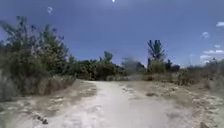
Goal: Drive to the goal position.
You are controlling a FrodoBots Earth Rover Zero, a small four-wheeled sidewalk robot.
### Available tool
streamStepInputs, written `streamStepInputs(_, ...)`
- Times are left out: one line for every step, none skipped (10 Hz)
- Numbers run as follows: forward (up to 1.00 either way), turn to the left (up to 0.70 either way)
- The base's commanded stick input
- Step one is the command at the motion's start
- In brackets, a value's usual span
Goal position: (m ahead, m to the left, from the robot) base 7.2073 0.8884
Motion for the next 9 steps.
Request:
streamStepInputs(0.45,0.00)
streamStepInputs(0.45,0.00)
streamStepInputs(0.45,0.00)
streamStepInputs(0.45,0.00)
streamStepInputs(0.45,0.00)
streamStepInputs(0.45,0.00)
streamStepInputs(0.45,0.00)
streamStepInputs(0.45,0.00)
streamStepInputs(0.45,0.00)
